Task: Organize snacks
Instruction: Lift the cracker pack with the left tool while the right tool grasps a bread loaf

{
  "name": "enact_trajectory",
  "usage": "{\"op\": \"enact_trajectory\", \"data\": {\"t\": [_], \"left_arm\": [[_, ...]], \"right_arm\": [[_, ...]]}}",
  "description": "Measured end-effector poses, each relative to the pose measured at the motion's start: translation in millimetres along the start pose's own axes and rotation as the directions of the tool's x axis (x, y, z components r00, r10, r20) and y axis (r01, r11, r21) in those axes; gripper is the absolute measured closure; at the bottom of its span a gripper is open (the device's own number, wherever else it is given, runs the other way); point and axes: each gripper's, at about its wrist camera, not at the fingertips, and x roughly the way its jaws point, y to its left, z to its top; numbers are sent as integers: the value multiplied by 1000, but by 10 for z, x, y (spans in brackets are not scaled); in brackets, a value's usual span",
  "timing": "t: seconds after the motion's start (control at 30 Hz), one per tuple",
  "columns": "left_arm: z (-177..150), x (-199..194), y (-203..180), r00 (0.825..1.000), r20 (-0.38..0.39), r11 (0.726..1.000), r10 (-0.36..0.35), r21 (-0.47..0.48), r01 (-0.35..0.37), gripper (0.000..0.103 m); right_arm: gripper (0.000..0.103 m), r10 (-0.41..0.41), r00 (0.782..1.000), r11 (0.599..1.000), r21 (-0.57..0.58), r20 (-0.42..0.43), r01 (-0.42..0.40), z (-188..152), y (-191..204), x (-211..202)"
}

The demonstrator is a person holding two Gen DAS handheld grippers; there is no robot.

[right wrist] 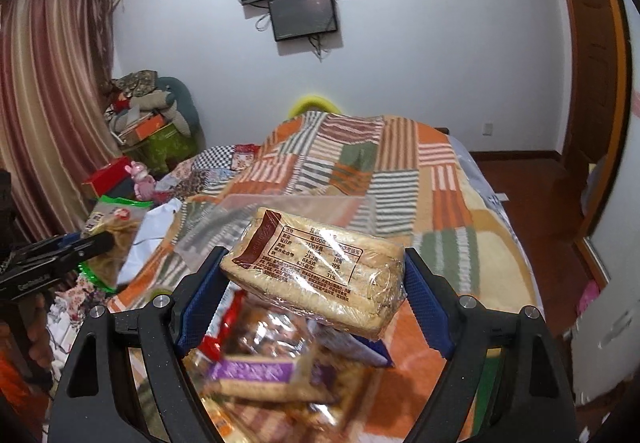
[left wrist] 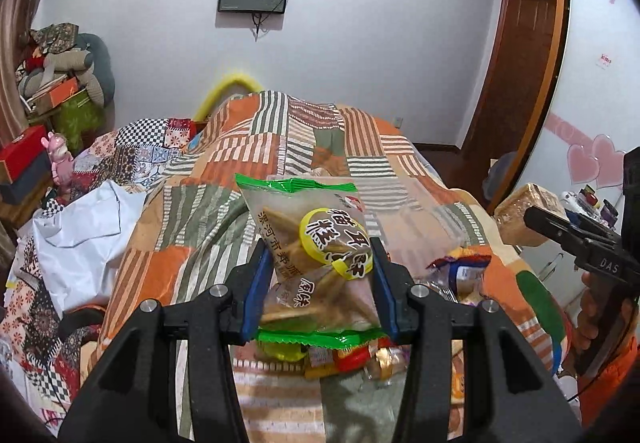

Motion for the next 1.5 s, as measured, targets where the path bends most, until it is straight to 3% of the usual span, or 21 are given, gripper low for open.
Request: {"op": "enact_trajectory", "data": {"t": [0.33, 0.83, 1.1, 1.37, 1.5], "left_arm": [[274, 357, 4, 1000, -2, 1000, 8, 22, -8, 57], [429, 1082, 8, 995, -96, 998, 23, 56, -18, 56], [398, 1483, 26, 985, -174, 999, 8, 54, 1, 57], [381, 1759, 52, 969, -246, 998, -20, 46, 32, 56], [344, 1848, 66, 959, -283, 998, -22, 50, 37, 56]], "right_arm": [[20, 27, 1000, 999, -29, -7, -27, 137, 54, 301], [20, -16, 991, 997, -71, -130, 7, 209, -100, 880], [20, 29, 968, 996, -75, -250, -49, 209, -142, 1168], [20, 13, 940, 989, -135, -341, -63, 149, -117, 1359], [20, 26, 917, 988, -129, -397, -84, 134, -136, 1438]]}}
